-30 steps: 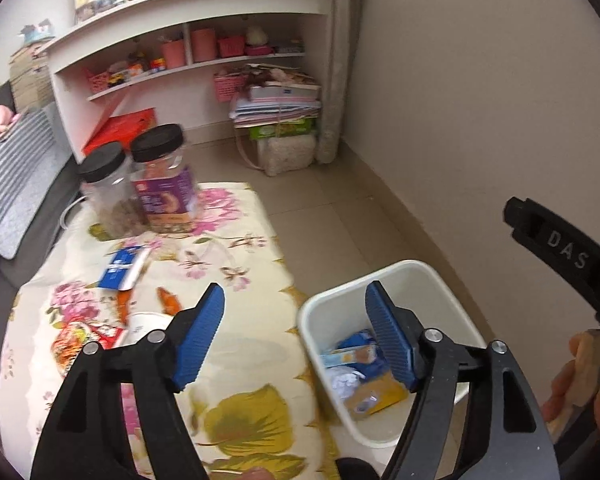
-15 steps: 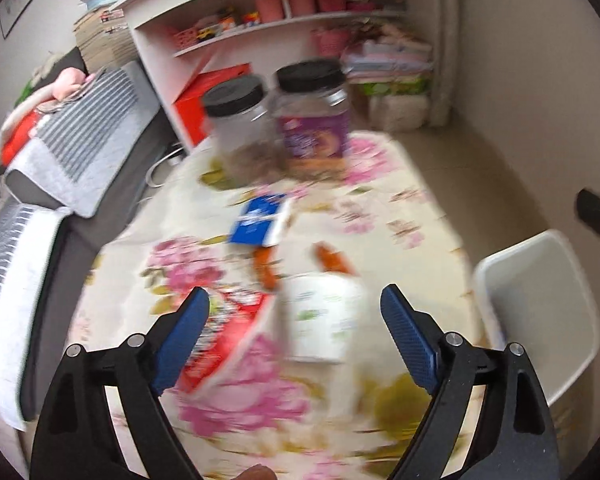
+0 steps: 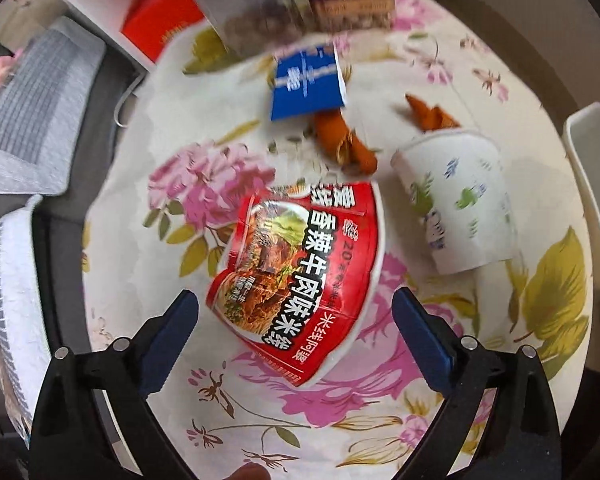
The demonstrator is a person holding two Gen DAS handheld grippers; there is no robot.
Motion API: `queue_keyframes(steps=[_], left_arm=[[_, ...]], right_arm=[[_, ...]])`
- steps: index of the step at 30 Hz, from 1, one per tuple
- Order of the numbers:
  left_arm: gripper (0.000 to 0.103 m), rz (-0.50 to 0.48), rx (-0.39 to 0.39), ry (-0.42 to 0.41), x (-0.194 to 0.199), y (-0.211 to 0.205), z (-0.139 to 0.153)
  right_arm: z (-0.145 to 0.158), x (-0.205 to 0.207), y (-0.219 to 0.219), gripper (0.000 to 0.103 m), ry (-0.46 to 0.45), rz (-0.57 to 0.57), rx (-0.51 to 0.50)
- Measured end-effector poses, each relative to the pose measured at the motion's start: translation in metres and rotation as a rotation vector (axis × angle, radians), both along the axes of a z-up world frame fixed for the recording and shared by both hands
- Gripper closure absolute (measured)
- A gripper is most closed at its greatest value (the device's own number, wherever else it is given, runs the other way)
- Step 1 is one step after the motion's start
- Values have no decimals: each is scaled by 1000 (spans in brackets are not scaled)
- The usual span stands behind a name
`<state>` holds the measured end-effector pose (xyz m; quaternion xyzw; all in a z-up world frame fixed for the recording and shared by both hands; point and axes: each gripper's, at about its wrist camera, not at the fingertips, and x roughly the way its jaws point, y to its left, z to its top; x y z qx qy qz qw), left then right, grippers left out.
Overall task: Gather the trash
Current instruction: 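Grasp the red noodle wrapper with the left gripper while the right gripper grasps the white paper cup, then carry the wrapper and paper cup over the white bin and open both grippers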
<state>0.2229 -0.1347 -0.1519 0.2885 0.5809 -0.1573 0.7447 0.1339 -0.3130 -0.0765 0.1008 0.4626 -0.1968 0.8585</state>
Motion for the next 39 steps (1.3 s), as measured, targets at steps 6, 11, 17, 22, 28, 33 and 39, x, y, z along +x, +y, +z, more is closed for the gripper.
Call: queue_keyframes(steps=[6, 11, 17, 22, 28, 33, 39], left_arm=[[7, -33, 69, -15, 6, -2, -21], [7, -44, 114, -33, 14, 2, -26], [7, -4, 108, -10, 36, 21, -35], [39, 97, 20, 10, 50, 49, -33], [62, 182, -76, -60, 54, 73, -1], [62, 240, -150, -115, 49, 93, 25], [62, 333, -246, -154, 34, 124, 55]], right_arm=[[-22, 20, 15, 7, 71, 44, 69], [-39, 36, 34, 7, 116, 77, 98], [-57, 50, 44, 7, 157, 79, 137], [-76, 60, 44, 7, 190, 63, 208], [-96, 72, 54, 7, 219, 69, 280], [-107, 82, 66, 7, 240, 77, 289], [-112, 91, 74, 34, 222, 79, 305]])
